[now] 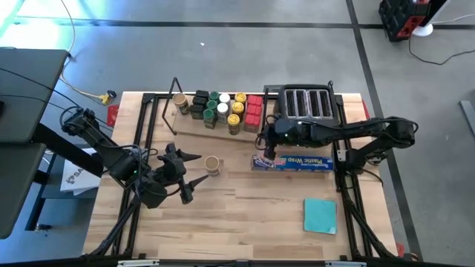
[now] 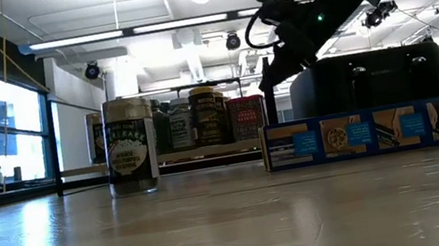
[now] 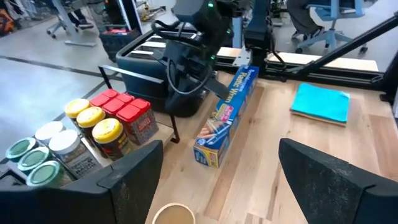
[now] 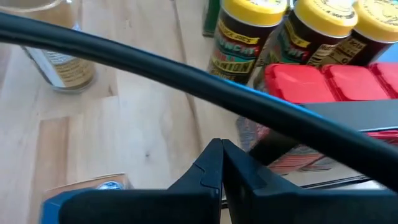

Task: Shelf spices
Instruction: Adjust the shelf, then put the gold seasoning bottle on the shelf aligned with the other gold seasoning bottles, then return to Home Position

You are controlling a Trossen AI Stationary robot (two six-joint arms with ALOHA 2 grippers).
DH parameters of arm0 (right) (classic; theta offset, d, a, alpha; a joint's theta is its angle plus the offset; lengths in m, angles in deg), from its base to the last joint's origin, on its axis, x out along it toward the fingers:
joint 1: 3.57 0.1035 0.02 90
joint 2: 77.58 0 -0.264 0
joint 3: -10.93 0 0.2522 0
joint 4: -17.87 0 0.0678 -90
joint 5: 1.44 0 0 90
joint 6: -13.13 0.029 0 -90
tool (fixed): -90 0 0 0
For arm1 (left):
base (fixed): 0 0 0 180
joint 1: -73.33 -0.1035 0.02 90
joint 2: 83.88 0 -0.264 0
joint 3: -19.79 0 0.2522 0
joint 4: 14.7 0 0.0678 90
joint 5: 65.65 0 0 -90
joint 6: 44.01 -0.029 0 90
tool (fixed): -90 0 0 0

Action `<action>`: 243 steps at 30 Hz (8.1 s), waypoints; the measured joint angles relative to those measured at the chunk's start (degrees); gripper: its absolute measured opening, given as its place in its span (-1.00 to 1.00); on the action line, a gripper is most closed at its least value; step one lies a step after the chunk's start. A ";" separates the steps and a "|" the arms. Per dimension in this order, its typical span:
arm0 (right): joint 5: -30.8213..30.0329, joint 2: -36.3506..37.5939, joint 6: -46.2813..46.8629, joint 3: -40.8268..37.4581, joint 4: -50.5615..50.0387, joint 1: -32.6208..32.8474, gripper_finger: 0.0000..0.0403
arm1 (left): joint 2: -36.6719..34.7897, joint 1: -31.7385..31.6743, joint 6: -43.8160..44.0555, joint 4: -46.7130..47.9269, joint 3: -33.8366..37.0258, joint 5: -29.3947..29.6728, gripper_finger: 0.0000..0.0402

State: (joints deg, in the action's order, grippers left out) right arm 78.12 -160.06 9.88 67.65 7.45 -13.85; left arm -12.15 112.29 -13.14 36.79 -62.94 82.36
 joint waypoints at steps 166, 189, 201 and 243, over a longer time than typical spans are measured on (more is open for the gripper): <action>-21.31 9.57 12.25 -9.44 7.24 36.69 -1.00 | 31.06 -37.11 -27.00 27.97 -13.37 -51.30 0.35; -21.44 9.57 11.81 -9.44 9.54 36.50 -1.00 | 15.70 -61.41 -38.49 45.33 -13.01 -40.47 0.34; -21.29 9.57 12.25 -9.44 9.46 36.50 -1.00 | 20.12 -69.46 -47.09 41.93 -12.94 -38.44 0.40; -21.30 9.57 12.01 -9.44 9.38 36.50 -1.00 | 18.91 -69.62 -44.96 46.38 -21.17 -36.60 0.66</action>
State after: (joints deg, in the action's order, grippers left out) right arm 56.82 -150.49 21.88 58.21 16.84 22.65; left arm 6.76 42.67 -58.10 83.17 -84.11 45.76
